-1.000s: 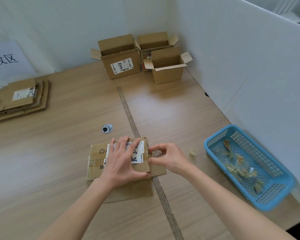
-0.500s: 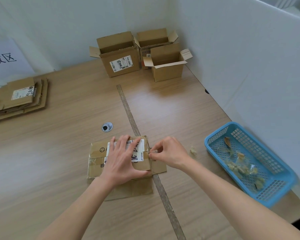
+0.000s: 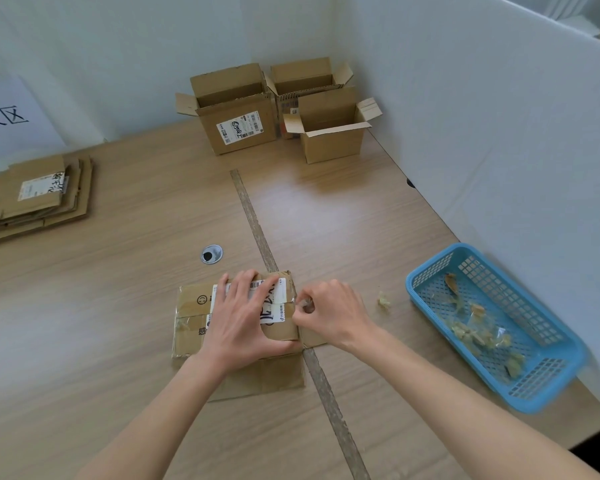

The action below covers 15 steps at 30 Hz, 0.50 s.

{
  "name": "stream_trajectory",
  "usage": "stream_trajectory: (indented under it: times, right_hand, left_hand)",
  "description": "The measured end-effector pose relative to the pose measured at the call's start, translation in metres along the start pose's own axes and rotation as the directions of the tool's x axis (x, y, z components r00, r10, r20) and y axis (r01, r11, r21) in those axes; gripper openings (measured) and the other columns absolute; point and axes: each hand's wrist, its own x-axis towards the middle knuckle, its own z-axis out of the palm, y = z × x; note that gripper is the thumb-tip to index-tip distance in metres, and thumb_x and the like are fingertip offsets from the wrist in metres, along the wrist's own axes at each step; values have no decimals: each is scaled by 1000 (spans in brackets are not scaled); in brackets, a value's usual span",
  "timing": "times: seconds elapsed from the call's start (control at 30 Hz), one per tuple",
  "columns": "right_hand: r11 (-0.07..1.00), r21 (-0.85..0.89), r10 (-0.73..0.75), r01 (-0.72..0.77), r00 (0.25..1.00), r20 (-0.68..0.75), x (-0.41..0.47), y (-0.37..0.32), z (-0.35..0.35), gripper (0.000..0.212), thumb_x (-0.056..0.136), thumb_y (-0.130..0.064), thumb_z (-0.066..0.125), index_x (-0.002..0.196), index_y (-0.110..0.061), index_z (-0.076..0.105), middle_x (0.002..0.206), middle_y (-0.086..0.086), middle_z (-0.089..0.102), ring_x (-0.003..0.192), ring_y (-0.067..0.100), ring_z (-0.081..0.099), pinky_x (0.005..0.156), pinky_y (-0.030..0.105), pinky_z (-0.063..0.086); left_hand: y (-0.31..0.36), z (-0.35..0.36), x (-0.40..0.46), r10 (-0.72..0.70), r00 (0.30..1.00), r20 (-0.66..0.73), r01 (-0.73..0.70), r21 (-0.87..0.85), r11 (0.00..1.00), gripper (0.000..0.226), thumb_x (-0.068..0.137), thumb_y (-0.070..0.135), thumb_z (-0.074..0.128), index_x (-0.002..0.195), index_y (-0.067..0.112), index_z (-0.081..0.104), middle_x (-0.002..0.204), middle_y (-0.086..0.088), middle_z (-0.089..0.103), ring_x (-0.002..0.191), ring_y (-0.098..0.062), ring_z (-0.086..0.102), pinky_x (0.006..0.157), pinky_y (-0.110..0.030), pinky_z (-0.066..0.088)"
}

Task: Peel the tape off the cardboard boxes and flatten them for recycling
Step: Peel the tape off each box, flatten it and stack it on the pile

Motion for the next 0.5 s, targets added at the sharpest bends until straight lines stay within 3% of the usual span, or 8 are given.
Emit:
stream_trajectory:
  times: [0.17, 0.27, 0.33, 0.5]
  right_hand:
    - [980, 196, 49, -45, 999, -16, 9, 18, -6, 11, 91, -31, 69, 96, -28, 78, 68, -13, 65, 61, 2, 56, 57, 19, 43]
    - [969, 246, -18, 4, 998, 56, 8, 27, -5, 20, 92, -33, 73, 109, -26, 78, 87, -10, 74, 80, 6, 66, 74, 25, 56]
    - [959, 278, -65, 49, 997, 50, 6, 31, 0, 32, 88, -32, 76, 120, -25, 74, 105, -11, 76, 89, -1, 66, 84, 22, 56]
    - [907, 418, -58, 51, 998, 5, 8, 35, 10, 44, 85, -35, 79, 127, -29, 70, 116, -15, 72, 90, -3, 67, 84, 25, 58]
  left_hand:
    - [0, -2, -2, 9, 1000, 3, -9, -9, 1000, 123, 55, 103, 49, 150, 26, 41, 147, -11, 42, 142, -29, 36, 124, -57, 12]
    - [-1, -3, -1, 6, 1000, 8, -6, -32, 999, 123, 55, 103, 49, 151, 26, 40, 148, -12, 42, 143, -28, 34, 125, -56, 11]
    - [-1, -3, -1, 18, 1000, 11, -17, -48, 999, 123, 55, 103, 49, 151, 26, 41, 147, -11, 42, 142, -28, 36, 124, -57, 11]
    - [-3, -6, -3, 38, 999, 22, -36, -72, 997, 122, 57, 101, 49, 152, 25, 41, 147, -11, 41, 142, -29, 36, 124, -58, 13]
